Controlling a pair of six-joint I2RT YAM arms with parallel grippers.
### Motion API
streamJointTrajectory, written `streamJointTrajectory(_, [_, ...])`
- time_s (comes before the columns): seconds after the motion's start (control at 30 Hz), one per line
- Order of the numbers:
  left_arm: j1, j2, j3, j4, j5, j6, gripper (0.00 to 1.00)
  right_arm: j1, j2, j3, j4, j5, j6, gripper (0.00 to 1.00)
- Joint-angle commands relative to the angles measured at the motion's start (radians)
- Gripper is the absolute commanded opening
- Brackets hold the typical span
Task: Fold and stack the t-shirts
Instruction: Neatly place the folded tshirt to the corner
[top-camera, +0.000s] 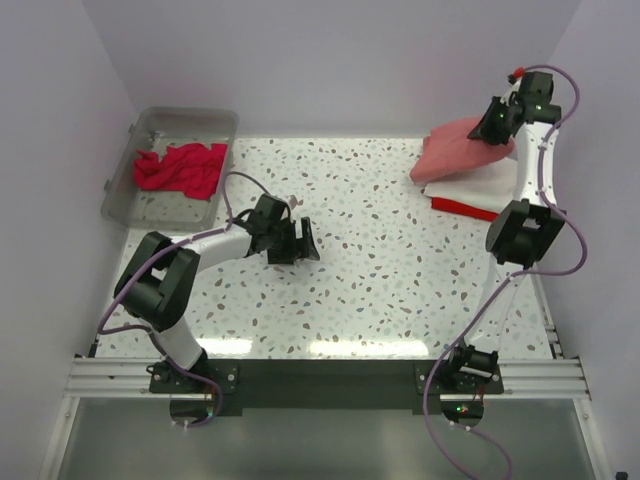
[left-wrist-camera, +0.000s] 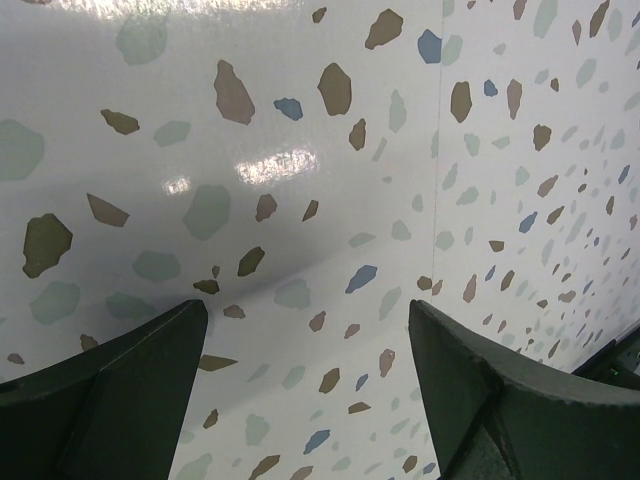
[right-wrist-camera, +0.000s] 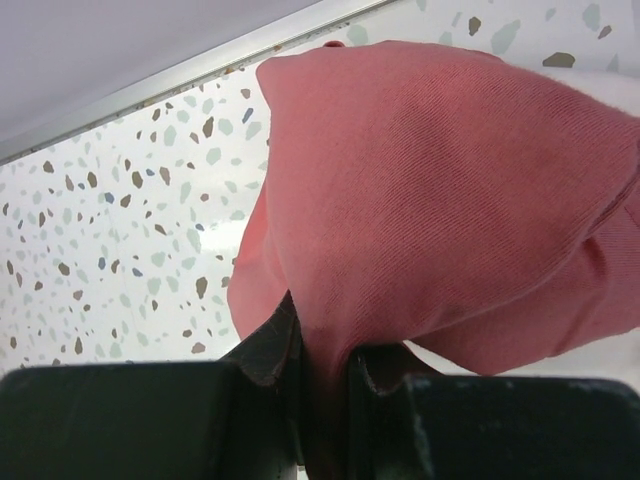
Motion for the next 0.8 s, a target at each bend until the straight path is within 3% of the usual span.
streamJointTrajectory(0.0, [0.003, 0.035, -0.059, -0.164, -0.057, 0.001, 0.88, -0.017, -0.010, 0.056, 0.060, -0.045, -0.006, 0.00])
streamJointTrajectory(0.5, [0.001, 0.025, -0.059, -0.187, -0.065, 0.001, 0.88, -0.080, -0.009, 0.060, 0.075, 0.006, -0.029, 0.00])
streamJointTrajectory(0.53, [0.001, 0.019, -0.058, -0.187, -0.067, 0.001, 0.89, -0.082, -0.009, 0.064, 0.072, 0.018, -0.029, 0.05])
streamJointTrajectory(0.57, [-0.001, 0.014, -0.056, -0.188, -0.070, 0.001, 0.89, -0.085, -0.012, 0.064, 0.067, 0.027, -0.029, 0.20])
streamJointTrajectory(0.6, [-0.001, 0.011, -0.052, -0.191, -0.073, 0.004, 0.90, -0.086, -0.019, 0.059, 0.064, 0.047, -0.029, 0.72])
streamJointTrajectory(0.63, [-0.001, 0.000, -0.041, -0.199, -0.080, 0.007, 0.91, -0.085, -0.027, 0.053, 0.063, 0.055, -0.035, 0.95])
streamJointTrajectory(0.77, [-0.001, -0.014, -0.004, -0.214, -0.097, 0.018, 0.92, -0.088, -0.110, -0.027, 0.061, 0.125, -0.080, 0.99])
